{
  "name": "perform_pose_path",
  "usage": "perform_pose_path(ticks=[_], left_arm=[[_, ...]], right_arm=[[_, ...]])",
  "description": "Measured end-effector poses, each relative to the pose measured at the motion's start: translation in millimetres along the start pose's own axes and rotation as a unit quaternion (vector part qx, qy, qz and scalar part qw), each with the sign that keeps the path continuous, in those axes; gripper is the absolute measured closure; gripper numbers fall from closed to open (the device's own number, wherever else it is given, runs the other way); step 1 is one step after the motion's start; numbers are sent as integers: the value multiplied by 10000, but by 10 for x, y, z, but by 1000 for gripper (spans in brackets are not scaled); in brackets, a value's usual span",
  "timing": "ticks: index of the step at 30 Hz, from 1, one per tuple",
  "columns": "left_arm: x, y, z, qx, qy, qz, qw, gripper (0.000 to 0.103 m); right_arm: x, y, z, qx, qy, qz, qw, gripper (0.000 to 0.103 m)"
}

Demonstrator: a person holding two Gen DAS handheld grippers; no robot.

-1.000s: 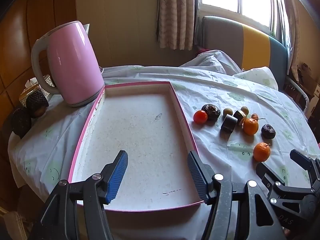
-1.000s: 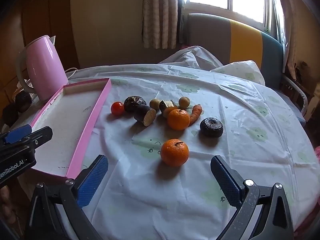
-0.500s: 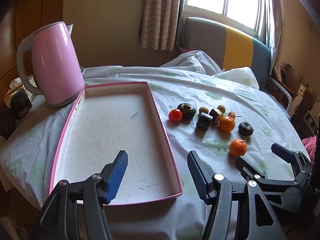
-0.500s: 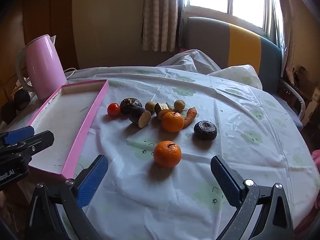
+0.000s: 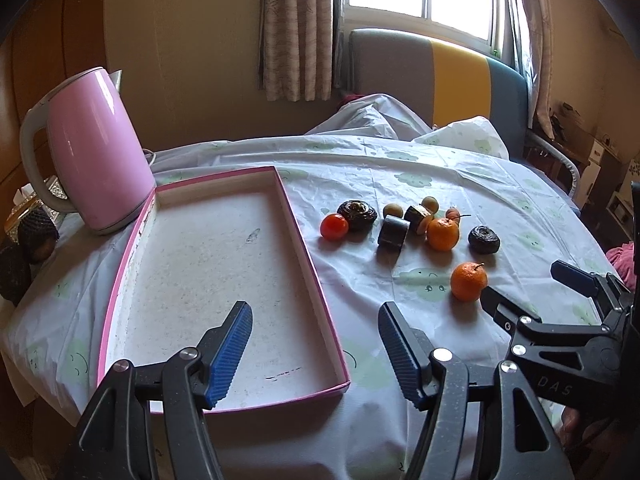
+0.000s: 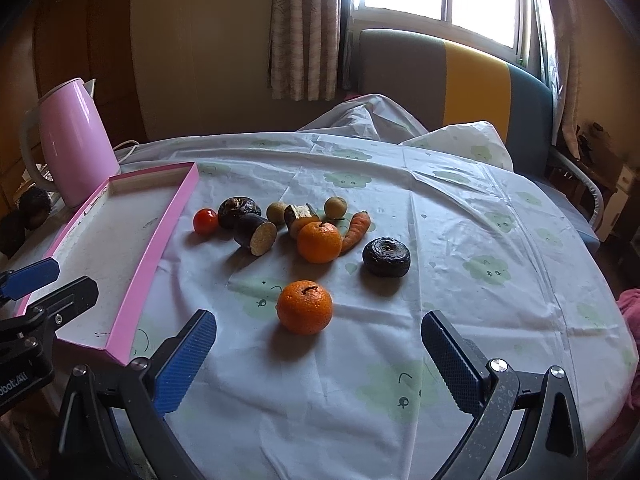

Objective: Organize fruits
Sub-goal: 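Move both tools toward the produce beside the pink tray, then grasp the mandarin with the left tool while the right tool approaches the dark round root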

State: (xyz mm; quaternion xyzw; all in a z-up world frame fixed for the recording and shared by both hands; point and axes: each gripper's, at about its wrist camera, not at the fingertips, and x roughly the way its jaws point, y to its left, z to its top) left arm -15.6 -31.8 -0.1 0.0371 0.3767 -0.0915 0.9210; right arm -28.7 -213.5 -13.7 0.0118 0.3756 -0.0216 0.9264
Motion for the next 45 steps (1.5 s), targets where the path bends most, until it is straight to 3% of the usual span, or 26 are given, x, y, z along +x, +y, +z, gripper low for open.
perform_pose_path(ticks=[9, 23, 27, 38, 42, 45], left_arm=[[10, -99, 8, 186, 11, -257, 9995, 22], [29, -250, 50, 362, 66, -562, 9977, 13], [55, -291, 84, 371, 64, -683, 9970, 0], [200, -541, 215, 723, 207, -1020, 9919, 1], [366, -659, 234, 766, 522, -1252, 9878, 23], [486, -748, 234, 702, 689, -1383, 9855, 24]], right_arm=[[-9, -142, -3, 109, 12, -83, 9999, 0], [8, -446, -14, 390, 36, -263, 9989, 0], [12, -529, -22, 444, 27, -282, 9986, 0], [89, -837, -40, 736, 92, -354, 9966, 1], [139, -970, -52, 911, 155, -326, 9952, 8], [178, -1033, -65, 978, 196, -281, 9946, 15]])
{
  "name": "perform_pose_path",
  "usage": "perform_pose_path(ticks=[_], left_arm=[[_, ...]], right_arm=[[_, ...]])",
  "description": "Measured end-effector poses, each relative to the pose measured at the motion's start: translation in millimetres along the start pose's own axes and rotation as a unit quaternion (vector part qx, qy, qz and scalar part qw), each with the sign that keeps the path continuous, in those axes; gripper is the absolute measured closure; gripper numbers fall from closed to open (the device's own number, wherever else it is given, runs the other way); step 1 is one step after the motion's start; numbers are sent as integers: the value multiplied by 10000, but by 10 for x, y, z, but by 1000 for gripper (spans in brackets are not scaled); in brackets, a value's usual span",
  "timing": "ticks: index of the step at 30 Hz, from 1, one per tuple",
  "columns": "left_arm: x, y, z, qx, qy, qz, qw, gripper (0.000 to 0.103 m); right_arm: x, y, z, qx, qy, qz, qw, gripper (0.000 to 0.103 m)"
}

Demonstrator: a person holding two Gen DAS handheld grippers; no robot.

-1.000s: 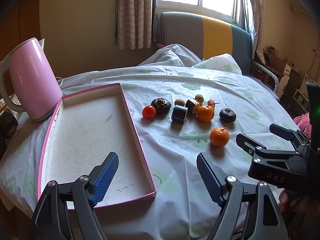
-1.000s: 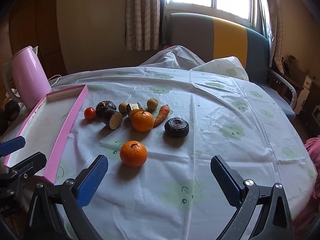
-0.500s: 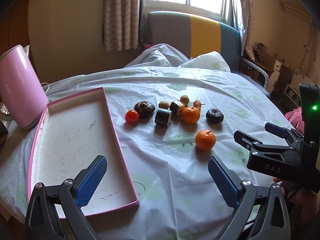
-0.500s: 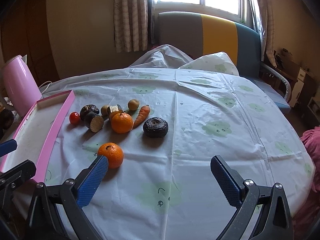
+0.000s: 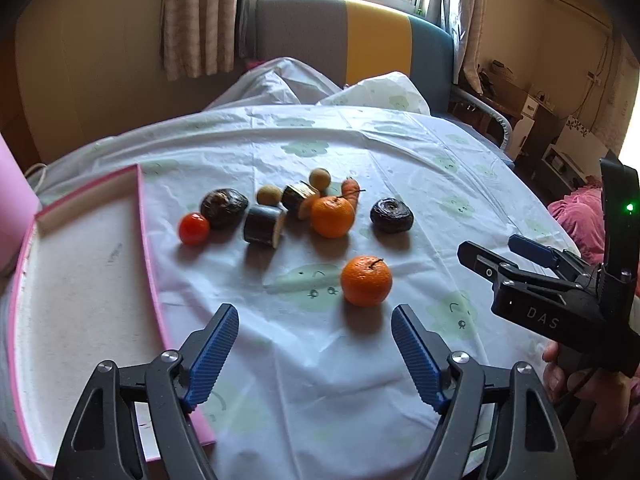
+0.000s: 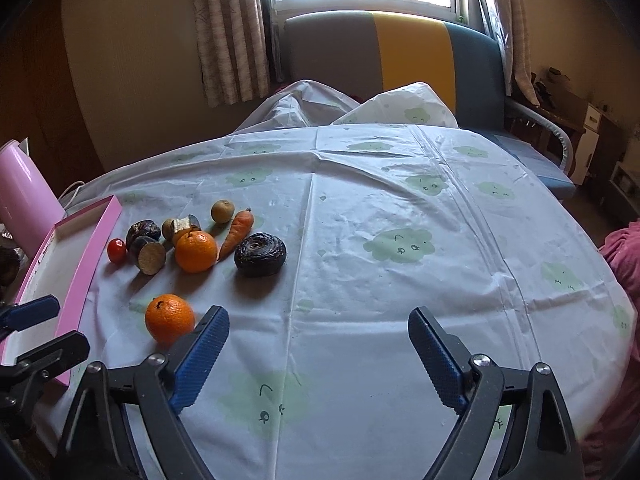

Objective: Organize fruits
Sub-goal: 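Grasp the mandarin with the left tool while the right tool approaches the dark round root, then lower the mandarin into the tray and open the left tool while the right tool grasps the dark root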

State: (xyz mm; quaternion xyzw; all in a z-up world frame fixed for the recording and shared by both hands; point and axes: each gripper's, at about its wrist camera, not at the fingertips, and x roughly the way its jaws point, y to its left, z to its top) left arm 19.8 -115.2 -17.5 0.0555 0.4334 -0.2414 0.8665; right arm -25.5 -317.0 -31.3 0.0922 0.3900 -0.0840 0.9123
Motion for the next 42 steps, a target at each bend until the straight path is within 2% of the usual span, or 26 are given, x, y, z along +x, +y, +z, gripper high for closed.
perform_pose_path(ticks=[5, 12, 15, 16, 19, 23, 28, 31, 39, 42], left_arm=[[248, -91, 54, -39, 237, -252, 9994, 31], [584, -149, 141, -183, 508, -439, 9976, 43], [652, -147, 136, -229, 526, -544, 9969, 54], [645, -155, 128, -206, 472, -611, 9968, 63], [617, -143, 111, -180, 421, -646, 9969, 64], [562, -95, 62, -203, 354, -614, 9973, 64], [471, -29, -3, -278, 327, -568, 9975, 64], [382, 34, -22, -376, 264, -545, 9975, 64], [-26, 309, 17, -619, -104, -197, 9978, 64], [-185, 536, 9, -868, -188, 95, 9960, 64]], right_arm=[[81, -61, 18, 54, 104, 192, 9997, 28], [205, -99, 144, 150, 183, 551, 9982, 37], [301, -72, 221, 114, 245, 750, 9968, 39], [335, -51, 243, 76, 260, 800, 9964, 39], [462, 32, 307, -56, 357, 984, 9945, 39], [628, 175, 380, -297, 442, 1013, 9934, 39], [857, 321, 431, -639, 638, 863, 9922, 39], [921, 383, 401, -815, 623, 738, 9920, 46], [940, 432, 367, -1043, 655, 542, 9909, 48], [938, 463, 358, -1131, 622, 451, 9906, 48]])
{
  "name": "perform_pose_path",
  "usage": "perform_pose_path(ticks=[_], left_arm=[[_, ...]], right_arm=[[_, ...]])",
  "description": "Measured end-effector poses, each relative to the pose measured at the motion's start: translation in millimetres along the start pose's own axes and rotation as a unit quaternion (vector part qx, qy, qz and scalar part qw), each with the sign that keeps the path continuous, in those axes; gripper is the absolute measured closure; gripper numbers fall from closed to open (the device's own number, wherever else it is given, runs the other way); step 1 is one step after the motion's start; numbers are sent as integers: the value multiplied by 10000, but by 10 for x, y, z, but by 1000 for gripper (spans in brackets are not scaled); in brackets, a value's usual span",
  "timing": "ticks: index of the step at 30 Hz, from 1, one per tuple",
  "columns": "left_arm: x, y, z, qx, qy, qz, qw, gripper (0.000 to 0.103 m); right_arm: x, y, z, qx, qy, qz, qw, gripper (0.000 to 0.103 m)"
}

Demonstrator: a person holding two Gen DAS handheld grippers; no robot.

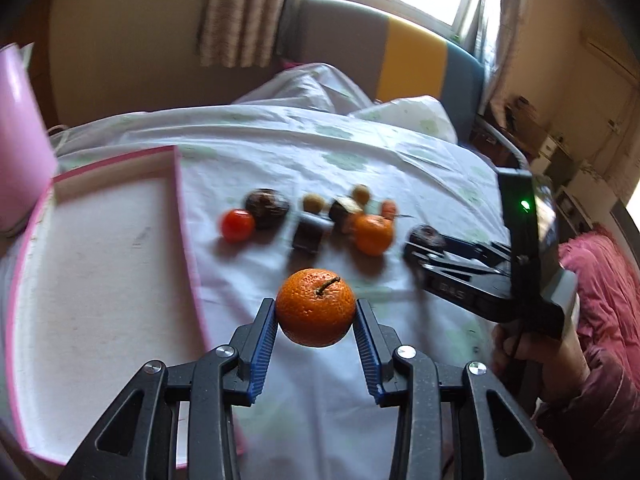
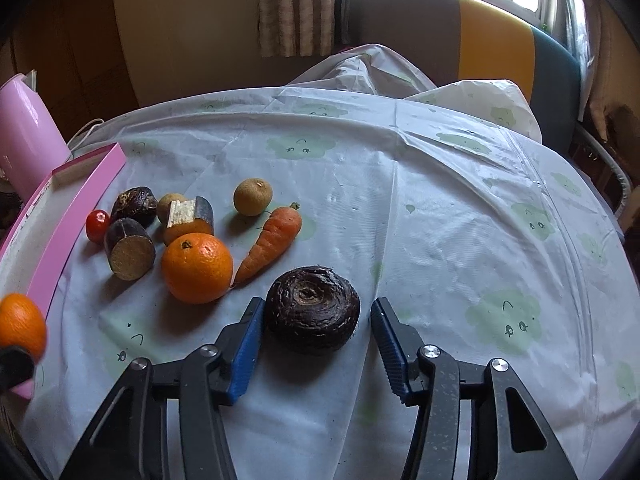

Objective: Organize fruits
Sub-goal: 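Lower the mandarin into the tray and open the left tool while the right tool grasps the dark root, then carry the dark round root into the tray and open the right tool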

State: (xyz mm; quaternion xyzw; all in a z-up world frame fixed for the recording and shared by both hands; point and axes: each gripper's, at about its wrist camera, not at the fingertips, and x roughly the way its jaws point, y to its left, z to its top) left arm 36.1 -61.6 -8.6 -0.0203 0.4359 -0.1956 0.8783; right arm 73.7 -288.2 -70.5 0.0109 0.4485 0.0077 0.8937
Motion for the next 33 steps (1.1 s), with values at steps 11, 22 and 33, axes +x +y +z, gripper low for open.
perform_pose_path(ticks=[11, 22, 33], left_arm=[[-279, 1035, -102, -1025, -102, 1144, 9881, 64], [-268, 1421, -173, -1406, -64, 1802, 9735, 63], [-369, 1367, -180, -1288, -285, 1809, 9746, 61]], right_arm=[[5, 4, 2, -14, 16, -11, 10000, 48], [-55, 94, -32, -91, -76, -259, 9996, 58], [-399, 273, -229, 78, -194, 42, 9998, 59]])
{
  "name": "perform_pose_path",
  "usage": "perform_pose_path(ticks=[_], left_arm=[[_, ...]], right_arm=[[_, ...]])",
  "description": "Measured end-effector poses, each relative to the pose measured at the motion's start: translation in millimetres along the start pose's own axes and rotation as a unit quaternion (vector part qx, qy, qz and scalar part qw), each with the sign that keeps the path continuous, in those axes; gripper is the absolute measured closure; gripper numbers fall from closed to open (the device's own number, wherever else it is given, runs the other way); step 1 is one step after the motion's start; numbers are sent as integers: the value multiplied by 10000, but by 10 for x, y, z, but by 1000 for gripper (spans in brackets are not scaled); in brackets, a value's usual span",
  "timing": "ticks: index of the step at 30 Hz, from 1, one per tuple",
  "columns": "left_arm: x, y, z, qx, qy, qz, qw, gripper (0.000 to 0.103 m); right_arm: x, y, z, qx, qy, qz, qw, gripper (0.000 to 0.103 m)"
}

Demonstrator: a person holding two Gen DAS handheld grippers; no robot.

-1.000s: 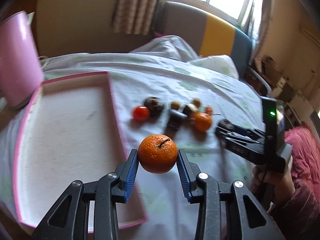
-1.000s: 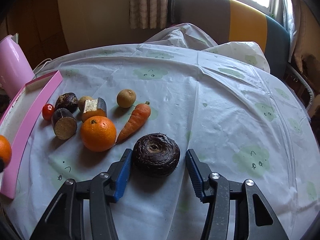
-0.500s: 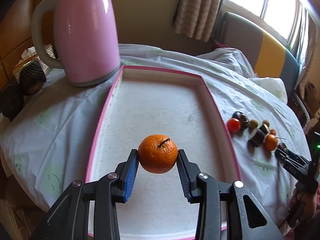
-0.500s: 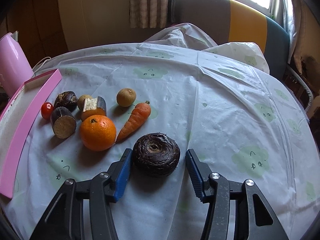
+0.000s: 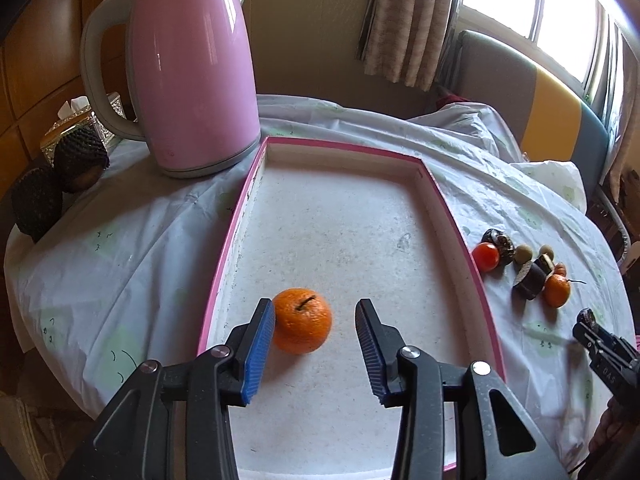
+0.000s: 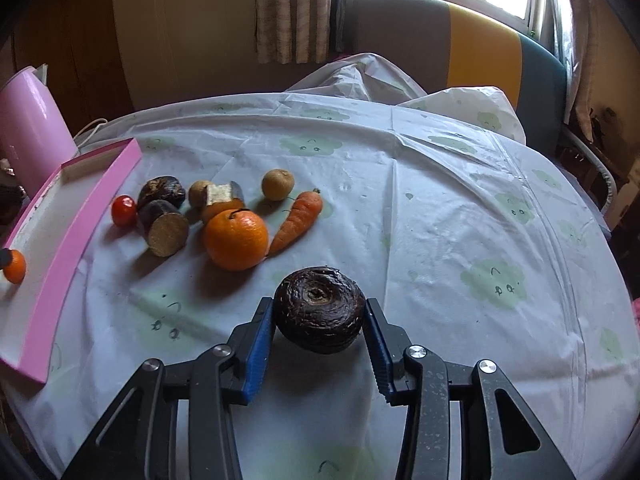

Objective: Organize fruits
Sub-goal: 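Carry the dark round root into the tray and open the right tool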

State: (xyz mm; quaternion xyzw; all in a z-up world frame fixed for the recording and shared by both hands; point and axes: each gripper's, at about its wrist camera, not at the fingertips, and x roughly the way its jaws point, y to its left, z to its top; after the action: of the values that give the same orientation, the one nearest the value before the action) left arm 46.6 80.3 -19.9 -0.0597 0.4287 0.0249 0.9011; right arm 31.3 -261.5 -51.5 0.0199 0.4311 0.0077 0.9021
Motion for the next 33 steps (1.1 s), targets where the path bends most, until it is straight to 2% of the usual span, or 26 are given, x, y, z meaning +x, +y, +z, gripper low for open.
perform_pose_path(ticks=[6, 12, 17, 23, 28, 31, 33], left_arm=[[-70, -28, -15, 47, -72, -50, 10000, 60], [-128, -32, -68, 62, -85, -58, 9999, 58], [-234, 29, -86, 48, -219, 73, 9997, 58], [-334, 122, -105, 5, -366, 225, 9991, 58], [-371, 138, -132, 12, -434, 279, 9987, 58], [-376, 126, -141, 4, -438, 262, 9987, 58], [-386, 109, -144, 20, -447, 246, 9987, 58]], right_arm=[[-164, 517, 63, -360, -146, 767, 9963, 59], [-228, 1237, 237, -904, -242, 1623, 9823, 59], [-149, 1702, 367, -1159, -174, 2004, 9727, 59], [-27, 2017, 451, -1305, -63, 2197, 9668, 57], [-14, 2110, 418, -1290, -58, 2265, 9654, 57], [-54, 2100, 395, -1265, -122, 2234, 9664, 49], [-78, 2073, 395, -1222, -164, 2196, 9678, 47]])
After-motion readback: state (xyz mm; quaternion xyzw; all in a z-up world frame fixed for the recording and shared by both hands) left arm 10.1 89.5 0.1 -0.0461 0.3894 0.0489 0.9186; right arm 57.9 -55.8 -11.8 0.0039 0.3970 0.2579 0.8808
